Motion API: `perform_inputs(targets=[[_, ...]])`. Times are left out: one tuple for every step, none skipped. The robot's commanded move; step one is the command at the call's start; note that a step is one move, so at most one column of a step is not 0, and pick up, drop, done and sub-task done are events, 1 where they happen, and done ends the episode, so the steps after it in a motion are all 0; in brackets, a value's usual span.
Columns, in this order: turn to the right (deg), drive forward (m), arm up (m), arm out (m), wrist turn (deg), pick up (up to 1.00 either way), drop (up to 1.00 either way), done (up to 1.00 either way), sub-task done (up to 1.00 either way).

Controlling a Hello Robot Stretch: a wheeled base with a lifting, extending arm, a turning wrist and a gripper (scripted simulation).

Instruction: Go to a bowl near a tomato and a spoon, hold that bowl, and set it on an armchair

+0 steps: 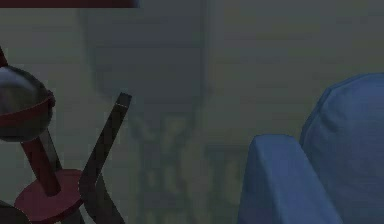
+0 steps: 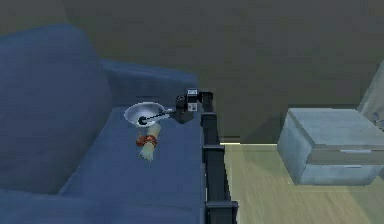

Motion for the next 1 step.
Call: perform_inputs(targets=[[0.0, 0.0, 0.0, 0.0, 0.0, 0.0, 1.0, 0.0, 0.0]])
